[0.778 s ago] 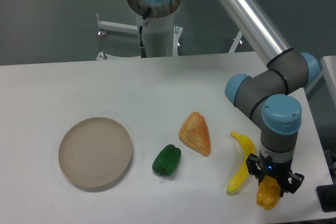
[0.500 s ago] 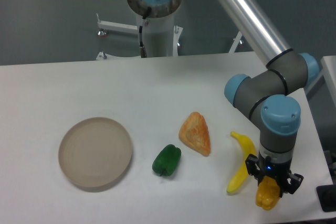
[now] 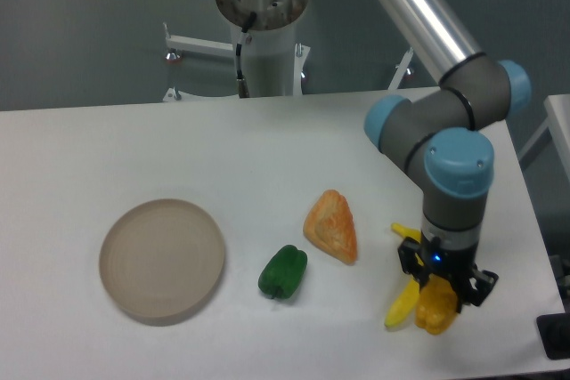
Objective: Place the yellow pepper on the plate
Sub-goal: 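Lift the yellow pepper with the gripper off the table beside the banana, then carry the held yellow pepper over the green pepper toward the beige plate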
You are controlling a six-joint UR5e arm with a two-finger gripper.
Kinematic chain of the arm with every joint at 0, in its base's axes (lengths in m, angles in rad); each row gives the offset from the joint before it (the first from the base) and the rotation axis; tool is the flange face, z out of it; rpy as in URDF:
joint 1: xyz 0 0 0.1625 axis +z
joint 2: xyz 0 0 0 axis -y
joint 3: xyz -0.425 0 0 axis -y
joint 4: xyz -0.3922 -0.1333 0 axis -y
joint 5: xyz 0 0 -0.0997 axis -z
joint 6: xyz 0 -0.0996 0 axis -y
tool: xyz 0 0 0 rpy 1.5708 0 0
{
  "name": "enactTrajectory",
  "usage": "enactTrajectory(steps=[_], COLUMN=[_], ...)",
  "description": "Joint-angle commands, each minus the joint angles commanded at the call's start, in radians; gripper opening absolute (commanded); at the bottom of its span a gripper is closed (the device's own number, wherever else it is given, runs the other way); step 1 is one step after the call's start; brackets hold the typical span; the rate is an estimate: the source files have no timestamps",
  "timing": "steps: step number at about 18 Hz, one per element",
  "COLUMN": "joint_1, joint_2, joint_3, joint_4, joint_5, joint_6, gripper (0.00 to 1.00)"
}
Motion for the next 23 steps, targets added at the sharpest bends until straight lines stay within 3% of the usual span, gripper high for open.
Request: enactTrajectory(steps=[4,6,9,16,23], joint_1=[-0.047,-0.093,-0.201,-0.347,-0.446], joint_2=[0.072,0.118,0.172,0.177,0.152], joint_3=[-0.058,-0.13,-0.224,-0.301,-0.336], joint_4=[-0.049,-0.051,-0.051,-0.05,-0.042], joint_5=[-0.002,-0.006,-0.006,-0.006,0.006], joint_6=[-0.119,-0.196,-0.435,-0.702,-0.779], gripper=[0.45,0.45,0.45,0.45,0.45])
